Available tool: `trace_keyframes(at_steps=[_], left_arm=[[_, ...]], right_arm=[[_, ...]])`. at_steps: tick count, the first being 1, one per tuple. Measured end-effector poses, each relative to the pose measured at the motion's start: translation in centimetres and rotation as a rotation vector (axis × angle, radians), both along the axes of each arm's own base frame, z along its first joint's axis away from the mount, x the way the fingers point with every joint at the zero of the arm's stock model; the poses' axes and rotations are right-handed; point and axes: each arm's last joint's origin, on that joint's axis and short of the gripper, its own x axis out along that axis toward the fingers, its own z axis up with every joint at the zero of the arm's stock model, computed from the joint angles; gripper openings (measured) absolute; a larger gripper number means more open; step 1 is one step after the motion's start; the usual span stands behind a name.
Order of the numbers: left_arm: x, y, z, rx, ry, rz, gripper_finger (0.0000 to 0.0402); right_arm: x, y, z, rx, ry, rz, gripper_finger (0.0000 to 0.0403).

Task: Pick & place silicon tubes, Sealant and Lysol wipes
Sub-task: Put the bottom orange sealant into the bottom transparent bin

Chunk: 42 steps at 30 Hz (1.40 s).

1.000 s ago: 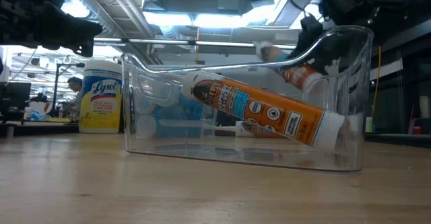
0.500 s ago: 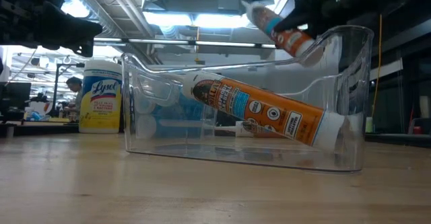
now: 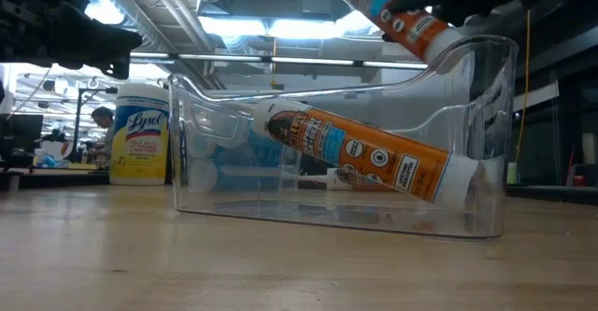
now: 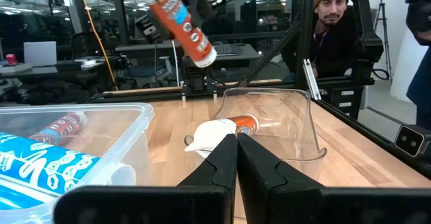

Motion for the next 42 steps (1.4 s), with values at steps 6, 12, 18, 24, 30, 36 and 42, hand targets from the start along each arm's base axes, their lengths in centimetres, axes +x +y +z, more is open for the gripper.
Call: trace_keyframes(at_steps=[6,12,18,24,30,36,42], left_arm=[[0.0,0.0,0.0,0.0,0.0,0.0,0.001],[0.0,0.0,0.0,0.0,-0.001,0.0,0.0006],[0.0,0.0,0.0,0.0,-0.001,0.0,0.0008],[0.0,0.0,0.0,0.0,-0.001,0.0,0.0009],[0.0,0.0,0.0,0.0,-0.001,0.0,0.0006],[0.0,0.0,0.0,0.0,0.0,0.0,0.0011],[0.0,0.0,0.0,0.0,-0.001,0.0,0.0006]], right_arm=[[0.6,1.4,-0.4,0.001,0.022,0.044,0.021],[1.7,2.4,0.3,-0.031,0.039,0.067,0.021],[3.7,3.6,1.3,-0.055,0.085,0.078,0.021],[6.4,5.3,1.9,-0.048,0.108,0.087,0.021],[9.0,7.3,1.3,-0.031,0.147,0.077,0.021],[10.2,9.2,0.2,0.016,0.175,0.061,0.021],[10.2,11.2,-0.6,-0.004,0.183,0.066,0.021]])
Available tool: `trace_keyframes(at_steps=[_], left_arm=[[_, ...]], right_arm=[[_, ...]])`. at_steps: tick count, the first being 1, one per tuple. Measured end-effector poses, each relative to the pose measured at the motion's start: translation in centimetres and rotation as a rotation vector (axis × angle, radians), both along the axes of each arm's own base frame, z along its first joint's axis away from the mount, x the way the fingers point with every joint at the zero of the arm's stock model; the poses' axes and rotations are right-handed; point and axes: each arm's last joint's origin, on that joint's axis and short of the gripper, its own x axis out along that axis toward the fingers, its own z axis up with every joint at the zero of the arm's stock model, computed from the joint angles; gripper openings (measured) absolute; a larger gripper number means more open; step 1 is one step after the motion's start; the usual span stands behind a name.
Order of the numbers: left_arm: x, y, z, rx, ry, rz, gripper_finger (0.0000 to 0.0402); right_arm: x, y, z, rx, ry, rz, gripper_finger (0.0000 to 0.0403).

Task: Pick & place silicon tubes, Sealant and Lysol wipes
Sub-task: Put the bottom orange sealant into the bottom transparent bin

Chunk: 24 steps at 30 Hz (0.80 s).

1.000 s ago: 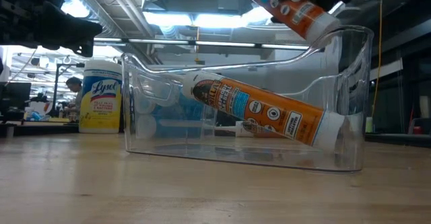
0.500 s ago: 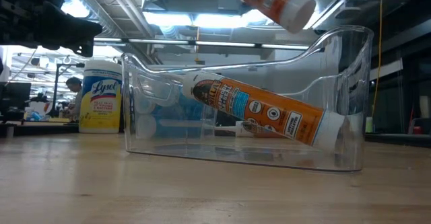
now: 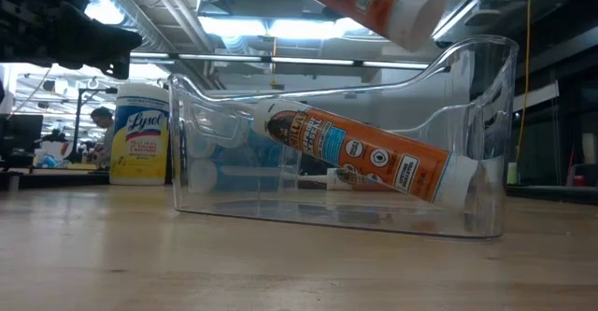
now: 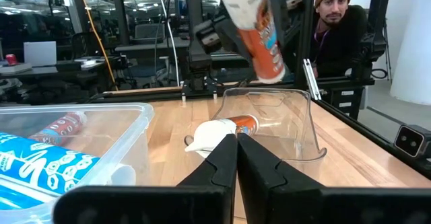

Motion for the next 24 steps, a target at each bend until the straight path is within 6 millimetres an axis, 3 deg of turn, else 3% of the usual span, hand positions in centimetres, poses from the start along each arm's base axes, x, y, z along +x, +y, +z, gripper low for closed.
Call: trace_keyframes(at_steps=[10,24], left_arm=[[0.0,0.0,0.0,0.0,-0.001,0.0,0.001],[0.0,0.0,0.1,0.0,-0.006,0.0,0.001]], right_arm=[[0.4,2.2,-2.2,0.003,0.066,0.029,0.021],[1.7,2.8,-6.4,-0.031,0.211,0.048,0.021]])
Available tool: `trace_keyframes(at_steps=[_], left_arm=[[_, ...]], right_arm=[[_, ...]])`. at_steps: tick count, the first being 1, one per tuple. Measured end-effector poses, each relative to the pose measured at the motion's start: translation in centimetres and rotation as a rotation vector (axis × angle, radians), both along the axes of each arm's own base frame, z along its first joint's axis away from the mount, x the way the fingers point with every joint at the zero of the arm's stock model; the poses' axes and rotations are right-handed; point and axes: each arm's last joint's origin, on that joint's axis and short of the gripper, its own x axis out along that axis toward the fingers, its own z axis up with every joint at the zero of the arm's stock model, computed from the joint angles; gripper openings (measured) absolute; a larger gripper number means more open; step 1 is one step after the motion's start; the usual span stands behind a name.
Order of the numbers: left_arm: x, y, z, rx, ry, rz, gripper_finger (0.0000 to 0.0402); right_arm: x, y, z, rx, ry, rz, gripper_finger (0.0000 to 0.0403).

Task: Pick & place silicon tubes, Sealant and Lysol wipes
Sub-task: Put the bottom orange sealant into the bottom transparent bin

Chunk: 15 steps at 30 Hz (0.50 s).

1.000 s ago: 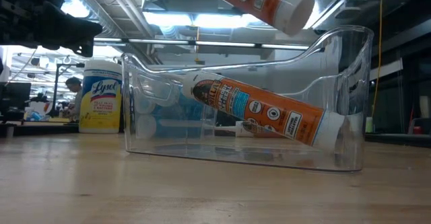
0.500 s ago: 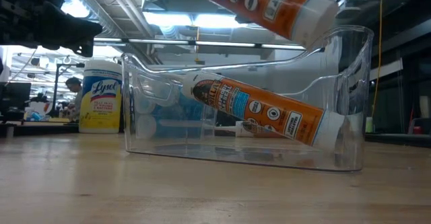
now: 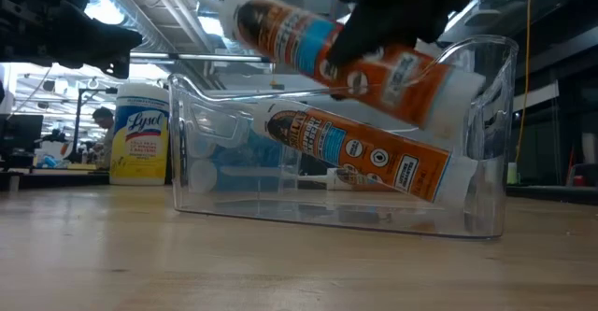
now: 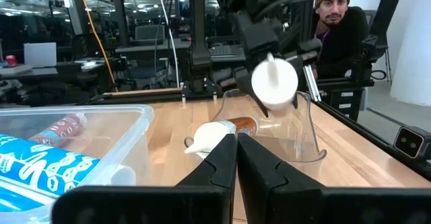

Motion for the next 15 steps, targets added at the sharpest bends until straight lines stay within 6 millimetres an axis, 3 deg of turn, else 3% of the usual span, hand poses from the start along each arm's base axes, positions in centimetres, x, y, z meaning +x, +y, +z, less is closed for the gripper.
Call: trace_keyframes(at_steps=[15], left_arm=[[0.0,0.0,0.0,0.0,-0.001,0.0,0.0011]], right_arm=[[0.7,0.0,-3.4,0.042,0.136,0.02,0.021]])
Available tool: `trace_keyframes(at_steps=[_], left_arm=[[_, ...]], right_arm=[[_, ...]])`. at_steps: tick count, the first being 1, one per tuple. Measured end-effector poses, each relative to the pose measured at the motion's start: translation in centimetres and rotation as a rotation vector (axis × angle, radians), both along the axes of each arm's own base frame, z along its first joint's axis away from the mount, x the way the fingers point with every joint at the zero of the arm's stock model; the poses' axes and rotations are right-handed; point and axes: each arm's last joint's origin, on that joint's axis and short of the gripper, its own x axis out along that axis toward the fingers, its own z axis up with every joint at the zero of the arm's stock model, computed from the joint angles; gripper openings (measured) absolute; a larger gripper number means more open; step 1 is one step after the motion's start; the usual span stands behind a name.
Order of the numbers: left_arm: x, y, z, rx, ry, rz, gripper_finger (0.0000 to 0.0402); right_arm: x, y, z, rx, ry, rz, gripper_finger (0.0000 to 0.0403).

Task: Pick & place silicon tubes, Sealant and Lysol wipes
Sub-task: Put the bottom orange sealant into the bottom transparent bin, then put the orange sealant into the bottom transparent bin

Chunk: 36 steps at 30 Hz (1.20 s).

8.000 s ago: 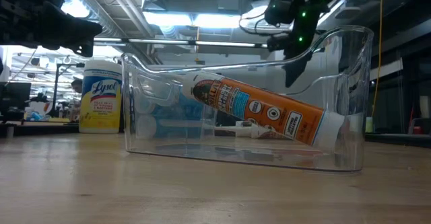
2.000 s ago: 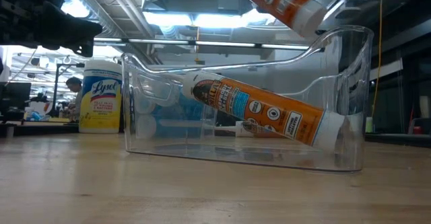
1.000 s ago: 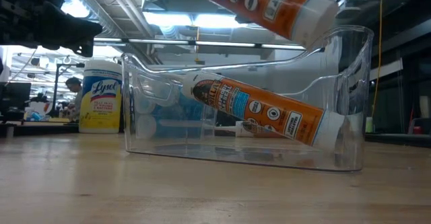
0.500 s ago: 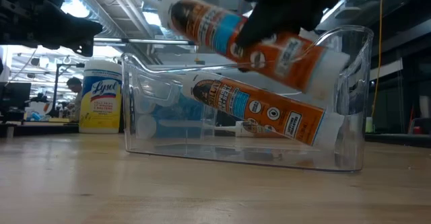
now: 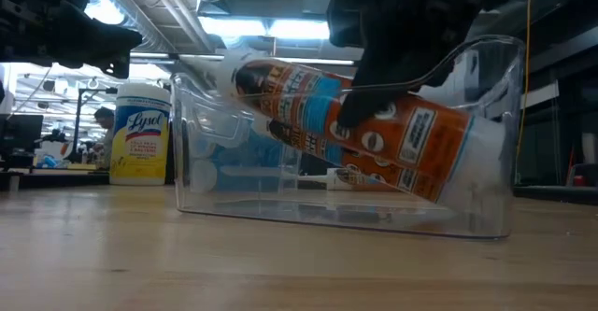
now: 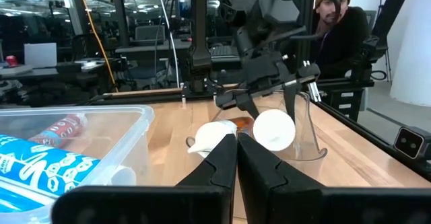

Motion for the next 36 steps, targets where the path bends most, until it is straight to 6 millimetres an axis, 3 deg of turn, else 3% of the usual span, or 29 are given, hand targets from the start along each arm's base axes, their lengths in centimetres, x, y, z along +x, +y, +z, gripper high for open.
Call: trace_keyframes(at_steps=[14,19,22,28,36], left_arm=[[0.0,0.0,0.0,0.0,0.0,0.0,0.001],[0.0,0.0,0.0,0.0,0.0,0.0,0.0008],[0.0,0.0,0.0,0.0,0.0,0.0,0.0006],[0.0,0.0,0.0,0.0,0.0,0.0,0.001],[0.0,0.0,0.0,0.0,0.0,0.0,0.0006]], right_arm=[[-0.2,-0.2,-0.8,0.01,0.063,-0.032,0.0216],[-0.1,-0.2,-0.7,0.011,0.054,-0.043,0.0325],[-0.1,-0.2,-0.6,0.014,0.048,-0.044,0.0357],[0.6,-0.1,0.4,0.025,0.01,-0.046,0.0354],[1.5,-0.9,4.3,0.016,-0.108,-0.025,0.0331]])
